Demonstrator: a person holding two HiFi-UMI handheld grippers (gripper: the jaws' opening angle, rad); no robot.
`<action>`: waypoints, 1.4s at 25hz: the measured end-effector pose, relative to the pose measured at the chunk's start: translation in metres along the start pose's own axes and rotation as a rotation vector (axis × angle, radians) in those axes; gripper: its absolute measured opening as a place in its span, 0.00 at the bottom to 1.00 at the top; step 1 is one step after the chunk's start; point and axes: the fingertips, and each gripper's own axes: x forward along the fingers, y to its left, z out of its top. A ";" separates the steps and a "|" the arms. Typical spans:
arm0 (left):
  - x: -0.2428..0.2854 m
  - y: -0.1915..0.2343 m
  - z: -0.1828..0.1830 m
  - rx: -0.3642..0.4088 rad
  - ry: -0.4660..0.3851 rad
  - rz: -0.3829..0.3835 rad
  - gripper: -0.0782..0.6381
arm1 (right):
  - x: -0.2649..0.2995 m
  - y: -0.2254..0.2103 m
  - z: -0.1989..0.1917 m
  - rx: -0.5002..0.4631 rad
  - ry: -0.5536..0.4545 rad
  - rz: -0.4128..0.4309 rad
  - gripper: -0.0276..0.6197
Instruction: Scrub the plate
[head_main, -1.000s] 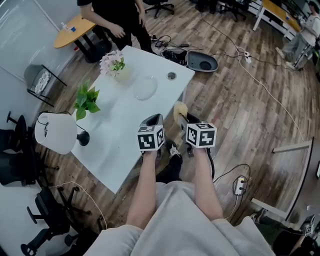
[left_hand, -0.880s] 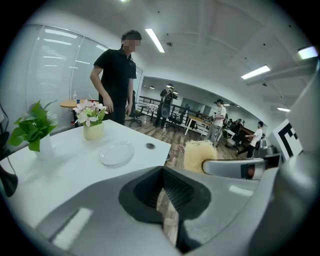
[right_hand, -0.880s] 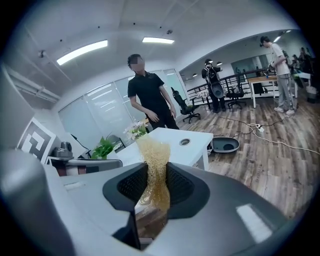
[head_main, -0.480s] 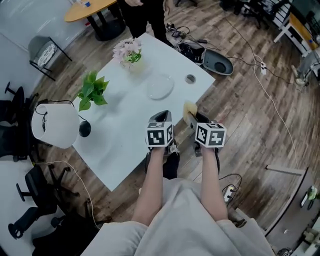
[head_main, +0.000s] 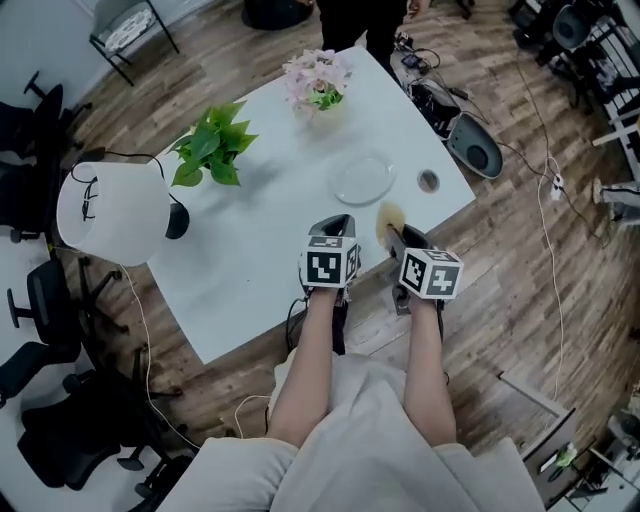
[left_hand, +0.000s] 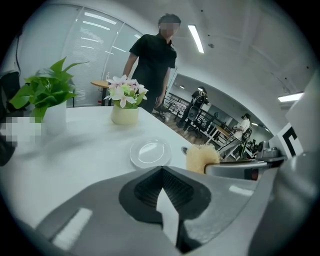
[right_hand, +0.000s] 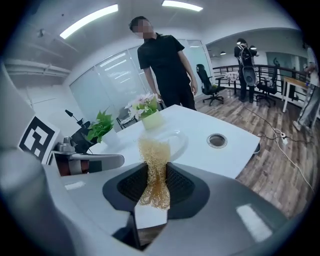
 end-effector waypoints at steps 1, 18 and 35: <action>0.005 0.002 0.002 -0.010 0.003 -0.001 0.11 | 0.008 -0.001 0.003 -0.007 0.014 0.007 0.25; 0.065 0.041 0.033 -0.166 -0.002 0.048 0.11 | 0.079 -0.009 0.039 -0.082 0.149 0.145 0.25; 0.103 0.061 0.032 -0.414 -0.078 0.325 0.11 | 0.136 -0.010 0.038 -0.250 0.525 0.470 0.25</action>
